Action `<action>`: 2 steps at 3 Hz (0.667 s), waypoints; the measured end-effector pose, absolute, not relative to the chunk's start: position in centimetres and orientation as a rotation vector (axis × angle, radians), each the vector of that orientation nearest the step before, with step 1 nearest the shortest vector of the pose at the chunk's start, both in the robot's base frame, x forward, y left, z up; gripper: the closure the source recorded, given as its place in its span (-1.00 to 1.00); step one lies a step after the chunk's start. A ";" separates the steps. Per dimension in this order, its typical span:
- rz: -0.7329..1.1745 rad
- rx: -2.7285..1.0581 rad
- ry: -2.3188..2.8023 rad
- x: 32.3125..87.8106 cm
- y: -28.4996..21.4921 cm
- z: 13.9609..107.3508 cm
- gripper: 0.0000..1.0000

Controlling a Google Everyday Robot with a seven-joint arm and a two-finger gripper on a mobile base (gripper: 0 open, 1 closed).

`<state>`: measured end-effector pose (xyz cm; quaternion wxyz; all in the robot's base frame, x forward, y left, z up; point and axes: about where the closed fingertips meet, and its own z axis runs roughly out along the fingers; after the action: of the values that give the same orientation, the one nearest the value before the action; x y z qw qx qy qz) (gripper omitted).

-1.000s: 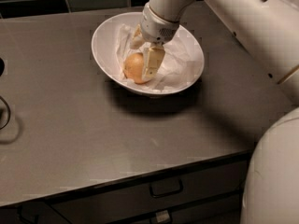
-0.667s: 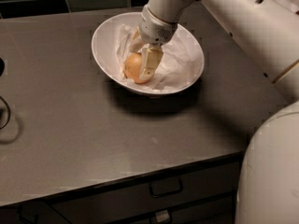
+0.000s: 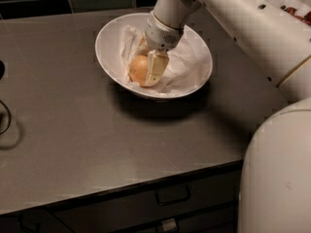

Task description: Pick orange from white bowl

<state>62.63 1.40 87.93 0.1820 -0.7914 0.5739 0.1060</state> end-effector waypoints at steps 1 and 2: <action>0.323 -2.242 1.648 62.7 1.3 86.8 -0.32; 0.336 -2.247 1.656 62.6 1.3 86.3 -0.18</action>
Offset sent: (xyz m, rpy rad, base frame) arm -0.0046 -0.0052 -0.0253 -0.0307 0.0828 -0.0046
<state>62.63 1.34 86.28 0.1644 -0.7884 0.5809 0.1180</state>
